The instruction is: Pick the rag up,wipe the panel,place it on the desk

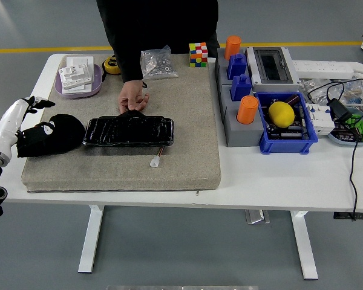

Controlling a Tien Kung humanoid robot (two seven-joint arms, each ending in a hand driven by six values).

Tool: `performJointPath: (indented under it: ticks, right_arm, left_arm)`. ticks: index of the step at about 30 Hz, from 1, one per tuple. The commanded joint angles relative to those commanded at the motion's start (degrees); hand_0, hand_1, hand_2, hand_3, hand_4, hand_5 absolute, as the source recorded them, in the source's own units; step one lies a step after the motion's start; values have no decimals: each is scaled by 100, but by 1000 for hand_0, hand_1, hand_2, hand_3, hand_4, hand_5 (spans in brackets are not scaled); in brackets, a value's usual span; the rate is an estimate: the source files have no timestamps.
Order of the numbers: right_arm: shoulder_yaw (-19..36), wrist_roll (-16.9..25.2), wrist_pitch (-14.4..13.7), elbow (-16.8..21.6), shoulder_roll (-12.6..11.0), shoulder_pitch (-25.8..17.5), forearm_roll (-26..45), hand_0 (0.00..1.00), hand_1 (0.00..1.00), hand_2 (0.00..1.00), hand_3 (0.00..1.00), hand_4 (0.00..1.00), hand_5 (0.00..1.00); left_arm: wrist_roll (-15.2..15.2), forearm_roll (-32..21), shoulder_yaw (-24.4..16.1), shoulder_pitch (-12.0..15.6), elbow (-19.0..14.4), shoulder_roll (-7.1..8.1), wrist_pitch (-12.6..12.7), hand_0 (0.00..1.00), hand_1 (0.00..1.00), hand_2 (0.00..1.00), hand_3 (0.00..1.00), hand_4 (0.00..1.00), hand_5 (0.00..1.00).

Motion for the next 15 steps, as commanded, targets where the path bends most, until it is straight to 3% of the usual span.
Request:
performJointPath:
  ticks: [1,2,7,8,12,13,15]
  right_arm:
    - [1,0,0,0,0,0,-1,713,529,665,605,998,637]
    - [3,1,3,-1,2,1,-2,713,529,665,604,998,639]
    - [24,8,10,0,5,8,-7,713,529,665,604,998,639]
    - [29,8,11,1,5,10,-9,713,529,666,605,998,636]
    - [36,13,10,5,3,17,-7,713,529,666,605,998,636]
    - [36,15,11,6,4,17,-6,713,529,665,605,998,636]
    - [42,17,12,6,8,17,-9,713,529,665,605,998,636]
  left_arm:
    - [5,8,1,-3,5,-2,-5,753,815,781,659,591,85]
    - [32,18,9,-17,23,-10,-33,791,885,848,730,608,70]
    - [170,105,119,-113,105,-24,-187,791,885,848,730,608,70]
    - [205,161,128,-132,117,-29,-230,825,917,900,825,636,81]
    - [261,188,179,-183,157,-48,-297,825,917,900,825,636,81]
    - [269,194,183,-193,170,-55,-305,850,936,942,885,640,82]
    - [289,190,199,-215,197,-62,-326,850,936,942,885,640,82]
